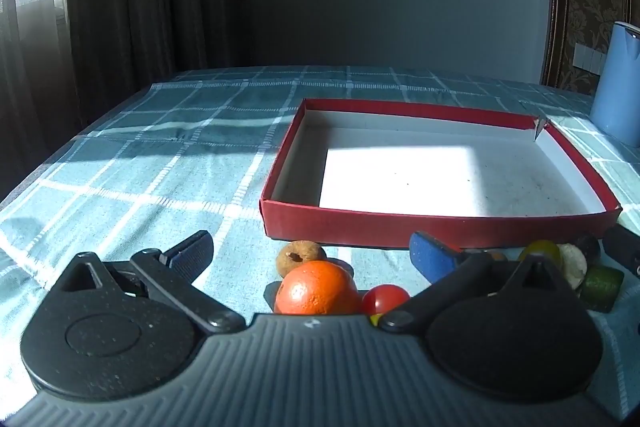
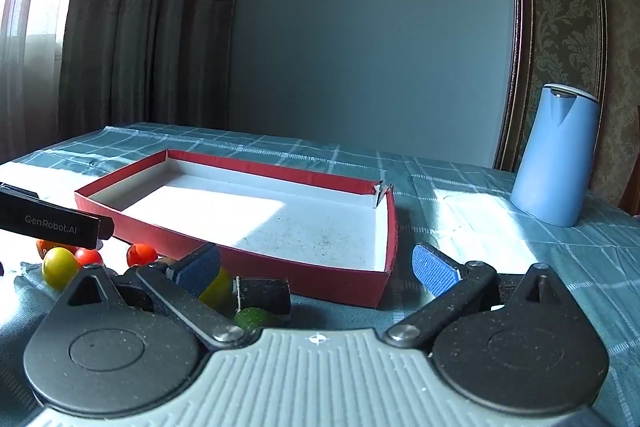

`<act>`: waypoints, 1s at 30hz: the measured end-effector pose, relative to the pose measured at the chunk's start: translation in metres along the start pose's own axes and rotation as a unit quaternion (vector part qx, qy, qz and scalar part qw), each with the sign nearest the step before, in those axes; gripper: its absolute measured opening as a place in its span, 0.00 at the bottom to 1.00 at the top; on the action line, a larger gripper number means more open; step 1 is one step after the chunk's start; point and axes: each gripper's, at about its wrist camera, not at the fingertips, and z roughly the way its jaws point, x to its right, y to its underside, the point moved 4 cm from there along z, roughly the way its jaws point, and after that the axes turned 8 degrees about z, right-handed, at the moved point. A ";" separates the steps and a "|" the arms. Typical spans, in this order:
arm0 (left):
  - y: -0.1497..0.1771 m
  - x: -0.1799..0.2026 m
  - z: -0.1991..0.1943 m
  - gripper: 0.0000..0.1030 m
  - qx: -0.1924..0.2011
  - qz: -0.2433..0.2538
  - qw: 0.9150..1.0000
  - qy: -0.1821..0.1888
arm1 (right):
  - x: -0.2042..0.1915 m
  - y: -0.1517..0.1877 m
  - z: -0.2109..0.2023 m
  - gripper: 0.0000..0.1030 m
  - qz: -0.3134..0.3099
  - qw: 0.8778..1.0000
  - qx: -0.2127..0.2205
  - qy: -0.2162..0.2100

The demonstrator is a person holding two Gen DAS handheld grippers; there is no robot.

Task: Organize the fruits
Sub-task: 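Move both tools toward the fruits beside the red tray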

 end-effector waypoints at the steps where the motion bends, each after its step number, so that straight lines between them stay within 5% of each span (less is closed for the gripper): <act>1: 0.000 0.000 0.000 1.00 -0.001 -0.001 1.000 0.003 | 0.000 0.000 0.000 1.00 0.000 1.000 0.000 0.000; 30: 0.002 0.001 0.005 1.00 -0.007 0.017 1.000 0.002 | 0.000 0.002 0.008 1.00 -0.001 1.000 -0.011 -0.002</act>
